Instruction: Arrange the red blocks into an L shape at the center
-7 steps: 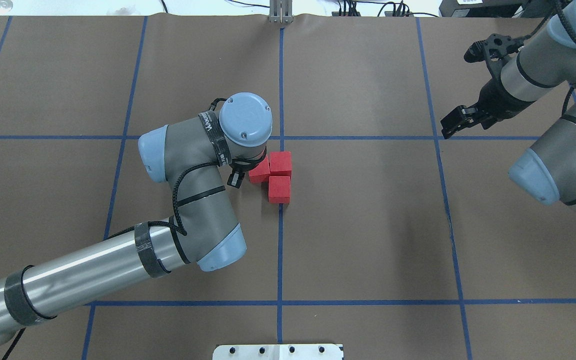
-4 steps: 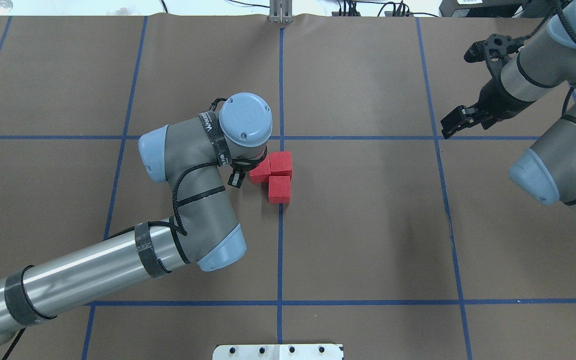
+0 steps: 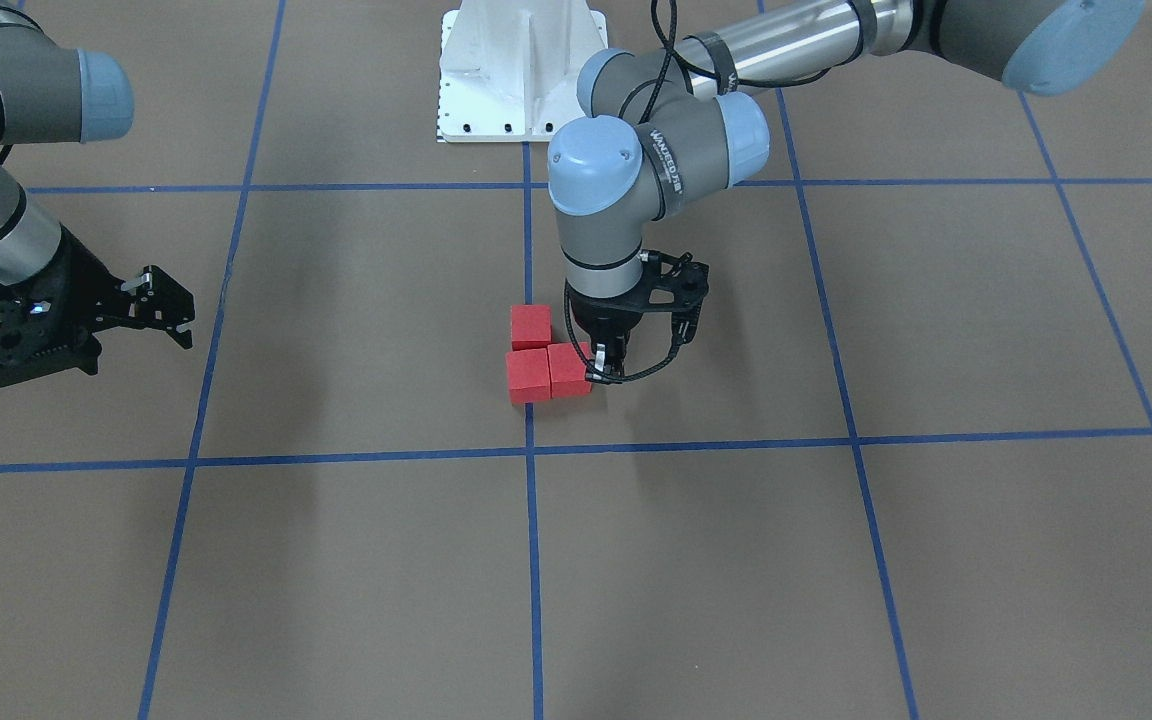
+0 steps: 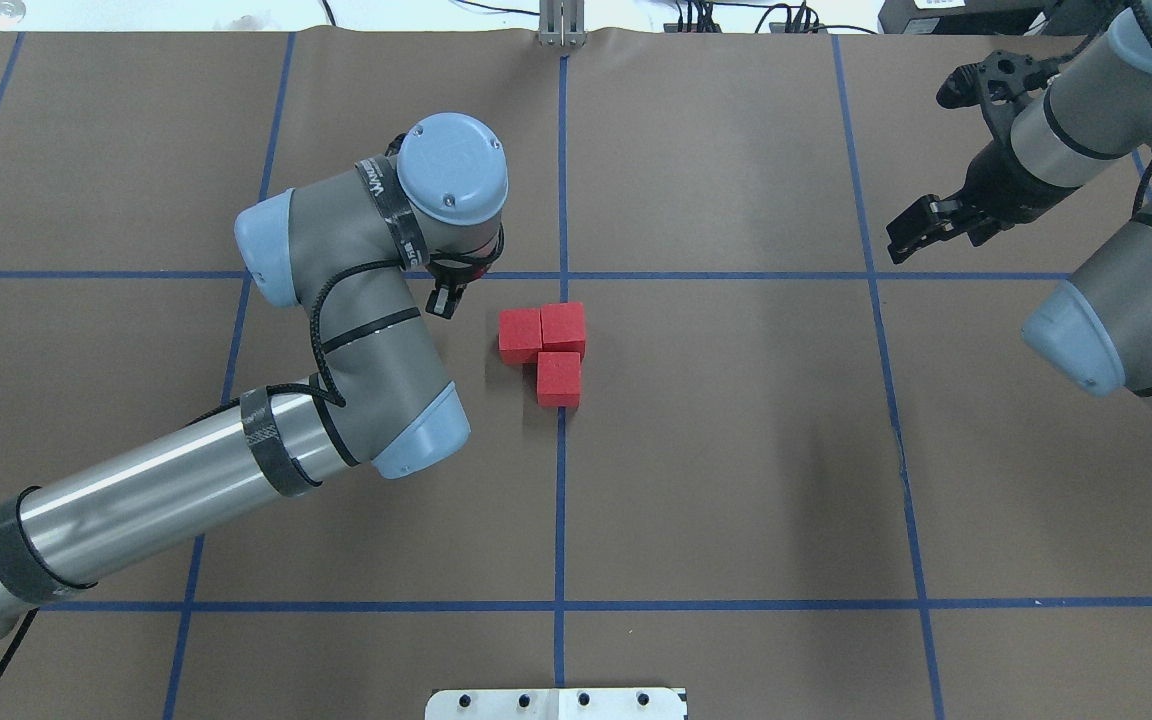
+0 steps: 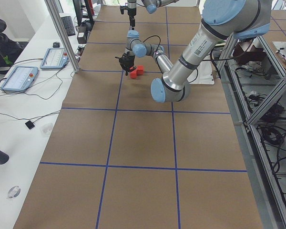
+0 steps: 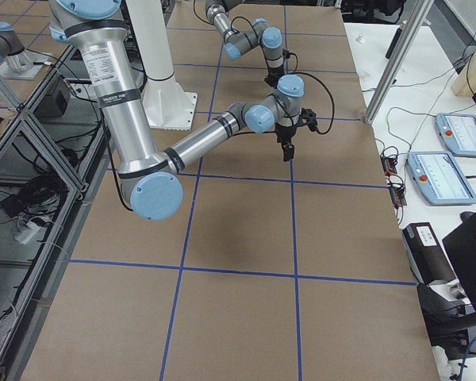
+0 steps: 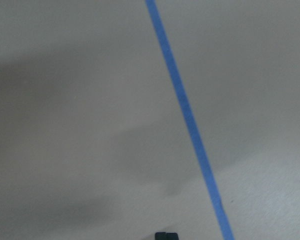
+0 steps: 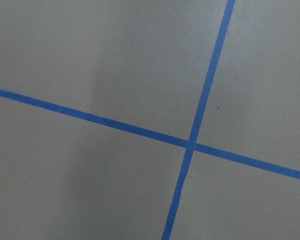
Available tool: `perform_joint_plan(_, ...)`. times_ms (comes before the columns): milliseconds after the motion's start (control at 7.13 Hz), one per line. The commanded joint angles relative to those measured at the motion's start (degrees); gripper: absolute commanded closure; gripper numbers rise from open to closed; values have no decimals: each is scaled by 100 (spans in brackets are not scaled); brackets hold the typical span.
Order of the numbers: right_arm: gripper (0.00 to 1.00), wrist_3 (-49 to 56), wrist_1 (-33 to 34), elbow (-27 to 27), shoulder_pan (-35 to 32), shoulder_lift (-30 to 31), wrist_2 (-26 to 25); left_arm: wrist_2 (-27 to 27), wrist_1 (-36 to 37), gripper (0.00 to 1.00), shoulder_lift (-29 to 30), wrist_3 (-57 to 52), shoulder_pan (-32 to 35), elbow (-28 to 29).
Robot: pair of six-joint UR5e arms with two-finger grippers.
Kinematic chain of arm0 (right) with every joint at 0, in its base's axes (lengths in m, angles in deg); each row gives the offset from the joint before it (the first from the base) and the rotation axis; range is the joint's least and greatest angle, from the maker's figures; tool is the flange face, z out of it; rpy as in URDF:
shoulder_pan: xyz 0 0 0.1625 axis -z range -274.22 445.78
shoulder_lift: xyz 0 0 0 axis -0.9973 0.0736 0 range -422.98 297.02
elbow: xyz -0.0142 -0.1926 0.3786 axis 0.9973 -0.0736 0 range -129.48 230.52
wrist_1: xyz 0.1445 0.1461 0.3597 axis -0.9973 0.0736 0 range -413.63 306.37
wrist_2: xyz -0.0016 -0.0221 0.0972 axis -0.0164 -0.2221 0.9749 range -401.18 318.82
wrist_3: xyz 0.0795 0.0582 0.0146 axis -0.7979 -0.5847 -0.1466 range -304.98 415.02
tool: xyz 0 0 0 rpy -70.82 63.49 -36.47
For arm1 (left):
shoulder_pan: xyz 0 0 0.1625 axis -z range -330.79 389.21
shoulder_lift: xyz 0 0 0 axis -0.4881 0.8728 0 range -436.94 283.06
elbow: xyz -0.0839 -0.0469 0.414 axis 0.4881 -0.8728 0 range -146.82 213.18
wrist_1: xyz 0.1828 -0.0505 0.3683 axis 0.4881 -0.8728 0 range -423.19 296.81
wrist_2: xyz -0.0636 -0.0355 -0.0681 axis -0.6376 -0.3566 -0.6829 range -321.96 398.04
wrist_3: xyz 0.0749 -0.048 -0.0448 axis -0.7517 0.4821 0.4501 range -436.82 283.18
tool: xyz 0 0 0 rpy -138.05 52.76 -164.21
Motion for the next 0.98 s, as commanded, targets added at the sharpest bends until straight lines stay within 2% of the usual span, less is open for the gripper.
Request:
perform_joint_plan(0, 1, 36, 332, -3, -321, -146, 20, -23, 231, 100, -76, -1361, 454, -359)
perform_joint_plan(140, 1, 72, 465, -12, -567, -147, 46, -154, 222, 100, -381, -2196, 673, -658)
perform_joint_plan(281, 1, 324, 597, -47, -848, -95, 142, -582, 205, 59, -810, -3370, 1067, -939)
perform_joint_plan(421, 1, 971, 990, -108, -1181, -86, 221, -916, 196, 1, -1189, -4417, 1497, -1151)
perform_joint_plan(561, 1, 1595, 1325, -187, -1550, -25, 266, -1042, 152, 0, -1715, -5315, 1789, -1544)
perform_joint_plan(842, 1, 2642, 1416, -537, -2314, 352, 562, -2074, 143, 0, -2394, -7458, 2806, -1794)
